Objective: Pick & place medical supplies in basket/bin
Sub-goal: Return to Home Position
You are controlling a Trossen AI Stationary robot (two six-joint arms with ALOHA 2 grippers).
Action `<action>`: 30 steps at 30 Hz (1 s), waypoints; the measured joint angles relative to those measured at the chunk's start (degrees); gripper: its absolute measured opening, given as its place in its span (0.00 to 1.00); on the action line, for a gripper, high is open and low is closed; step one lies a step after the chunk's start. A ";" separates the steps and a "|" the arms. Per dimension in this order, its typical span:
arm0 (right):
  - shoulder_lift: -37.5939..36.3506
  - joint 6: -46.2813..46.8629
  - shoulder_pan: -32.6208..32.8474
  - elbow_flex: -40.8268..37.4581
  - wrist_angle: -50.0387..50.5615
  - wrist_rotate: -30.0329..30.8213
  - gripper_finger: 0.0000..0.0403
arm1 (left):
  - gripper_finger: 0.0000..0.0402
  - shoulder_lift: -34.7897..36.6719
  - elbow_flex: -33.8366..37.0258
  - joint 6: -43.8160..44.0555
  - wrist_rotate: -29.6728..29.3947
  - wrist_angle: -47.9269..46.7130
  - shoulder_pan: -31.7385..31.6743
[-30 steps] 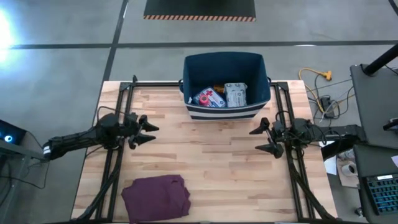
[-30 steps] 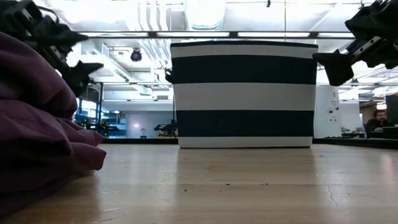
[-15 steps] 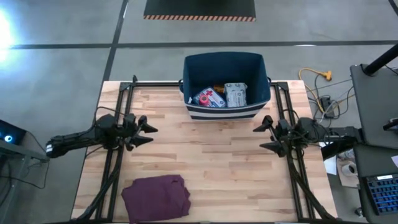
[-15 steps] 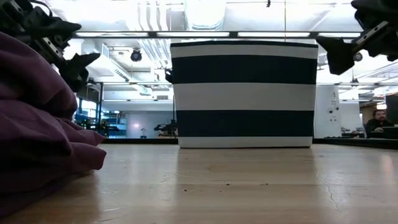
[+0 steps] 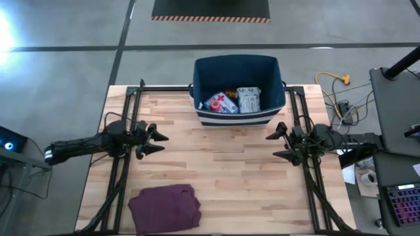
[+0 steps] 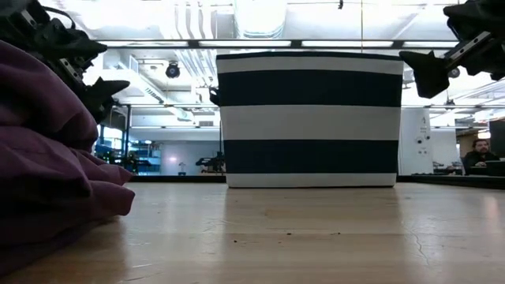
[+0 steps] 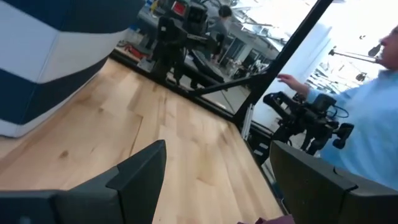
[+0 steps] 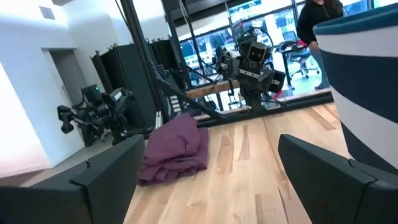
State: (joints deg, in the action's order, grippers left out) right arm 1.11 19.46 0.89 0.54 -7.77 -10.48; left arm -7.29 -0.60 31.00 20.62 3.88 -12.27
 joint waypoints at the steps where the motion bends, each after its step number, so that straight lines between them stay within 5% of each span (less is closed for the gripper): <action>1: 0.16 0.02 0.00 0.00 0.00 0.02 0.89 | 0.67 -0.43 0.00 0.00 0.00 0.00 0.00; 30: 0.17 0.00 0.00 0.00 0.25 0.02 0.89 | 0.67 -10.37 -0.02 -0.02 0.00 -0.04 0.00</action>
State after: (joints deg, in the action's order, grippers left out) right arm 1.28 19.46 0.89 0.54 -7.52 -10.46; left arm -17.65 -0.62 30.98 20.62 3.84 -12.27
